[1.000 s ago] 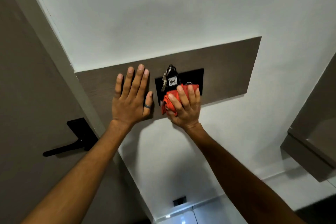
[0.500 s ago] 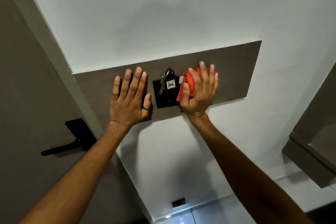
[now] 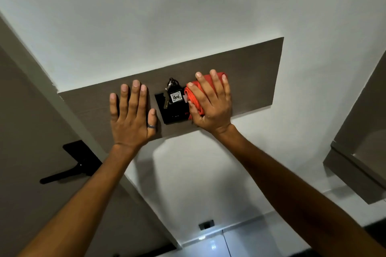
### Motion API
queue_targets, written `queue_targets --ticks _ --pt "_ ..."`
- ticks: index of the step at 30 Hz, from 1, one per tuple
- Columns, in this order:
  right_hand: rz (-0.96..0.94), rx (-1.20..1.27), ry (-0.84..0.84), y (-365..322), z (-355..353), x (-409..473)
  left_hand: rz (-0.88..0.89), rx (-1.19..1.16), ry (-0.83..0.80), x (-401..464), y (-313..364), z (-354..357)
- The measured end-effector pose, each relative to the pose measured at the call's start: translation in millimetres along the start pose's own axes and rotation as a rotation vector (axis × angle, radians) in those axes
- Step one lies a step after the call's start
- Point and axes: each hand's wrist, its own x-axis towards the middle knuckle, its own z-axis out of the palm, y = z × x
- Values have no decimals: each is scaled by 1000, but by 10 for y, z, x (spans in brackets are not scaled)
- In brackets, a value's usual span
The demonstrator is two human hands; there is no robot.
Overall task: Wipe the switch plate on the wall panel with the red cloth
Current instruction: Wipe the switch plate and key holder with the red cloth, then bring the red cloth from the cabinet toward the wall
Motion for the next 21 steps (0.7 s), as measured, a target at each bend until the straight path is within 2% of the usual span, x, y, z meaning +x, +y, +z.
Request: queue_targets --ticks 4,7,9,11,12,14,16,19,21 --pt "-193 0 -31 176 -129 -180 -117 -56 -84 -114 206 -63" --pt "-281 13 -131 503 -433 -549 -217 -139 -231 -296 528 -237" --pt "-190 65 -226 762 -701 -814 -338 -204 -331 -493 809 -366" --pt "42 139 -300 976 -996 -1044 -463 -236 -400 -670 1189 -484" --pt "161 173 -324 1063 -1122 -1142 -459 -247 -430 -745 1381 -530" --pt "324 203 -334 1293 -1454 -1376 -324 -324 -509 -817 1892 -556" --pt "378 187 -423 1615 -1836 -1630 -173 -423 -607 -731 2507 -511" --pt "439 151 -596 2243 -2452 -2015 -40 -546 -756 -484 3443 -416" --pt "426 102 -595 2774 -2856 -2195 28 -612 -829 -297 4025 -327"
